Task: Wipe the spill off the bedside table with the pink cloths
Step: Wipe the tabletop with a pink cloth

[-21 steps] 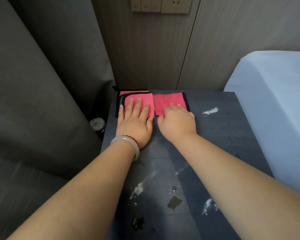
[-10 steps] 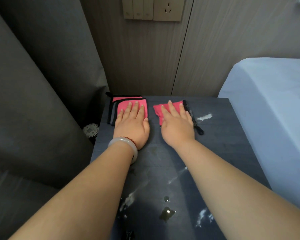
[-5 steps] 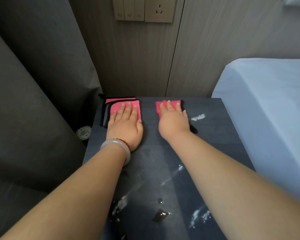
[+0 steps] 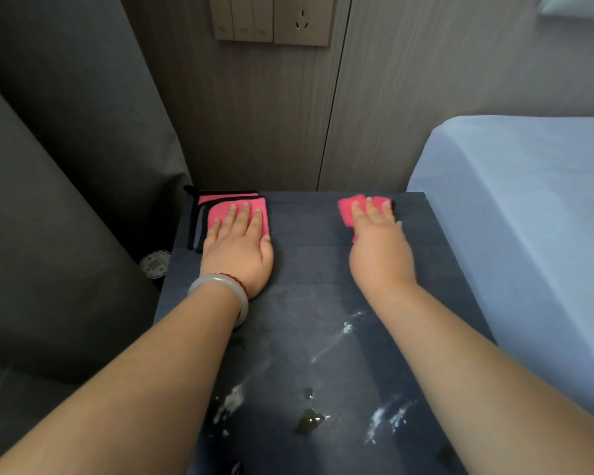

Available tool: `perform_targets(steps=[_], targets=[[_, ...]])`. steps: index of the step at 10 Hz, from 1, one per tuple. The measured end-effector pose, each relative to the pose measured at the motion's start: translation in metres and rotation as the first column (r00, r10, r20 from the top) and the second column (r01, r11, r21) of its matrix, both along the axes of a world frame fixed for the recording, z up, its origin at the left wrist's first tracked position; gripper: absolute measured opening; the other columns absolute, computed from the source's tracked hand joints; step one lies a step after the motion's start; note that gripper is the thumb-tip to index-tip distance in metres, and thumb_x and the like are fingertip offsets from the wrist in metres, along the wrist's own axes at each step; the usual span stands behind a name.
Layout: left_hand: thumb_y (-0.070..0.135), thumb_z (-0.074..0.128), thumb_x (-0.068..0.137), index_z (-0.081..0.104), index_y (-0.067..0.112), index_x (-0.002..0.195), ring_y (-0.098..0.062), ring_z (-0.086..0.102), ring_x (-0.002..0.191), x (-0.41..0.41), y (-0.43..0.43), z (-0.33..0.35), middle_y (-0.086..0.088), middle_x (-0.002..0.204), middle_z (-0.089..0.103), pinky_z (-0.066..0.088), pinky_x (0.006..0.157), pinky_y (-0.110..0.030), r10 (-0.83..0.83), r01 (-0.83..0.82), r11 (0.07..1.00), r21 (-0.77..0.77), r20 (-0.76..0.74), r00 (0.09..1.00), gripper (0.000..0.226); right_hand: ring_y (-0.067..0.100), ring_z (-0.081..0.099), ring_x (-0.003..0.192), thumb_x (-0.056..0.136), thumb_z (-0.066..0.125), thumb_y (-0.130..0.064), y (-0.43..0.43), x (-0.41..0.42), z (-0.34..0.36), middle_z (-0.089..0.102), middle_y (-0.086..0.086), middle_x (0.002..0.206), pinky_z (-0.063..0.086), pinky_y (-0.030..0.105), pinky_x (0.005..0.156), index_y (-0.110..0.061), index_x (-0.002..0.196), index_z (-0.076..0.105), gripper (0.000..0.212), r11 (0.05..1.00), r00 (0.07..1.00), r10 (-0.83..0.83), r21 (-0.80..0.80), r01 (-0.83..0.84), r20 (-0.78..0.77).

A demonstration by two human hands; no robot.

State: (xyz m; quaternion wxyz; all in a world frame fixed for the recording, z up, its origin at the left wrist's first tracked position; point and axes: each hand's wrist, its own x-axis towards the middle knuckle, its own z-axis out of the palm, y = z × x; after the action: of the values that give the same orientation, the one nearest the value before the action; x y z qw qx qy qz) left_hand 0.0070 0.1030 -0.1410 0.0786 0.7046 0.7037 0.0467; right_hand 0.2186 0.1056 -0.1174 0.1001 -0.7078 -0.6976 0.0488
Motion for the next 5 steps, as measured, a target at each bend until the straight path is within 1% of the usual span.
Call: perform_targets(steps=[1,2,3,4,5], targets=[[0.041,0.015,0.101,0.008,0.021,0.156,-0.018,-0.004,0.149,0.001,0.000,0.000,0.001,0.164,0.001,-0.001,0.120,-0.039,-0.002,0.002,1.000,-0.003,-0.013,1.000,0.059,0.035,0.001,0.149,0.097,0.041,-0.010,0.008,0.031,0.004,0.014,0.006,0.163,0.006,0.052,0.119,-0.016,0.155,0.019,0.062,0.990,0.990,-0.131,-0.043,0.133,0.056],[0.042,0.015,0.101,0.008,0.021,0.156,-0.018,-0.004,0.149,0.001,0.000,0.000,0.001,0.164,0.001,-0.001,0.120,-0.039,0.004,-0.004,1.000,-0.003,-0.020,1.000,0.059,0.039,-0.003,0.148,0.101,0.034,-0.025,0.015,0.039,-0.008,0.004,0.001,0.164,0.002,0.054,0.119,-0.026,0.156,0.014,0.059,0.960,0.980,-0.192,-0.197,0.198,0.048],[0.042,0.016,0.101,0.008,0.021,0.156,-0.018,-0.004,0.149,0.001,0.000,0.000,0.000,0.164,0.000,-0.001,0.120,-0.039,0.005,-0.005,1.000,-0.003,-0.026,1.000,0.059,0.035,-0.003,0.149,0.100,0.032,-0.023,0.020,0.021,-0.017,0.003,0.002,0.164,-0.001,0.046,0.121,-0.025,0.156,0.012,0.060,0.973,0.988,-0.155,-0.171,0.157,0.026],[0.042,0.016,0.101,0.009,0.021,0.156,-0.018,-0.004,0.149,0.001,0.000,0.001,0.000,0.164,0.001,0.000,0.120,-0.039,0.005,-0.005,1.000,-0.001,-0.030,1.000,0.059,0.030,-0.001,0.150,0.097,0.036,-0.016,0.010,-0.011,-0.021,0.007,0.002,0.164,0.000,0.042,0.120,-0.021,0.156,0.015,0.063,0.993,0.999,0.028,-0.117,-0.030,-0.018],[0.041,0.016,0.101,0.010,0.021,0.156,-0.018,-0.003,0.149,0.002,-0.001,0.001,0.000,0.164,0.002,0.000,0.120,-0.039,0.007,-0.007,1.000,0.004,-0.033,0.999,0.059,0.027,0.001,0.150,0.098,0.036,-0.011,0.005,-0.010,-0.023,0.007,0.002,0.164,0.002,0.041,0.120,-0.020,0.155,0.017,0.062,0.981,0.988,0.148,-0.118,-0.152,-0.040]])
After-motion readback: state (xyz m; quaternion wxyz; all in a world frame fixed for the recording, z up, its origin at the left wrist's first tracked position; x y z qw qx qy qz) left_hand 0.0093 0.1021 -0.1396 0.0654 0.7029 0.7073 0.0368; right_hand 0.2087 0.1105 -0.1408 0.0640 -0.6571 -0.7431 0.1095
